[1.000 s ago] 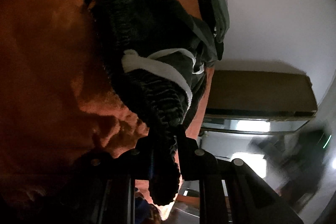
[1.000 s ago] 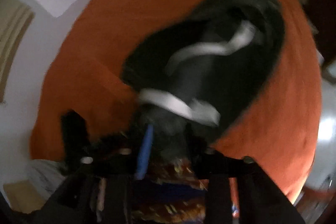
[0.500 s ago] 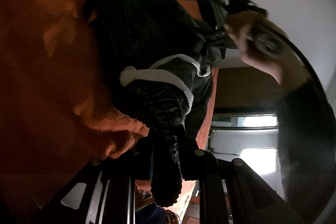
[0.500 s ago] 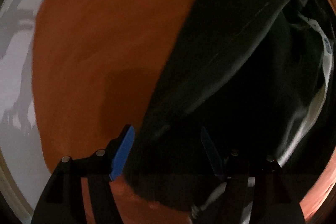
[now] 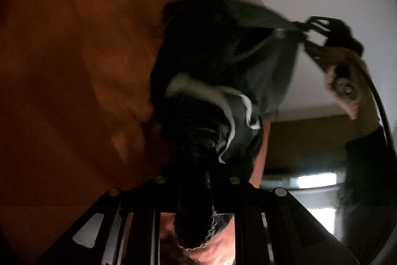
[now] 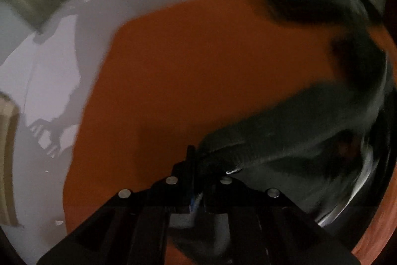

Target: Fold clothes

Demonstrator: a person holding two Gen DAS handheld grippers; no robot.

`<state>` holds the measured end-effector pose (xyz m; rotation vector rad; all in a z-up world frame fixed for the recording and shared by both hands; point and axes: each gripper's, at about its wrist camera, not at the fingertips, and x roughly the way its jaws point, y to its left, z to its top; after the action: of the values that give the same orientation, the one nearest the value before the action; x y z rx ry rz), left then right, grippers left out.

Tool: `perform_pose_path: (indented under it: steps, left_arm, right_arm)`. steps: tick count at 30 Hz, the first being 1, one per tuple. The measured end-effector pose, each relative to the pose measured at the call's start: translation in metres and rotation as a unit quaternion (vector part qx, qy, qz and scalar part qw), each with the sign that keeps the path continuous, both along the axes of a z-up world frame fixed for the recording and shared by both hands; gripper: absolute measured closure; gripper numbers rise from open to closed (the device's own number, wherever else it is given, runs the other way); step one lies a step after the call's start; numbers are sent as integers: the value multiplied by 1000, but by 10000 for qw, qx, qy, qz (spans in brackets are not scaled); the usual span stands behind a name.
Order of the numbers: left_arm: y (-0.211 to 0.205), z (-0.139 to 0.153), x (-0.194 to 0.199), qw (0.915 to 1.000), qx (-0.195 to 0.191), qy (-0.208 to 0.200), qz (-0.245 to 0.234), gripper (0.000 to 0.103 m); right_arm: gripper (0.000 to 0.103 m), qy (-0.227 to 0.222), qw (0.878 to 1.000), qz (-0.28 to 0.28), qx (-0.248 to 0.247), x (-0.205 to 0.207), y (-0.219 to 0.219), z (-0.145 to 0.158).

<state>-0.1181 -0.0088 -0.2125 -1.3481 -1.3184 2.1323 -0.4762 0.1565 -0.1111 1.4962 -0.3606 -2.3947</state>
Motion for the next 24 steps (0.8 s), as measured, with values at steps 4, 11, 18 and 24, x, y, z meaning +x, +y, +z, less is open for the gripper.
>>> perform_pose_path:
  steps: [4, 11, 18, 24]
  left_arm:
    - [-104, 38, -28, 9957, -636, 555, 383, 86]
    - [-253, 57, -99, 9786, -1955, 590, 272, 86]
    - [-277, -5, -117, 9773, -2111, -178, -41, 82]
    - [-291, -4, -89, 9733, -2209, -602, 171, 70]
  right_arm:
    - [99, 269, 9978, 383, -469, -38, -70, 57]
    - [57, -261, 9917, 1257, -59, -93, -195, 53]
    - [42, -752, 9777, 1671, 1026, -45, -88, 50]
    - [42, -1263, 9748, 1061, 1503, 72, 97, 57]
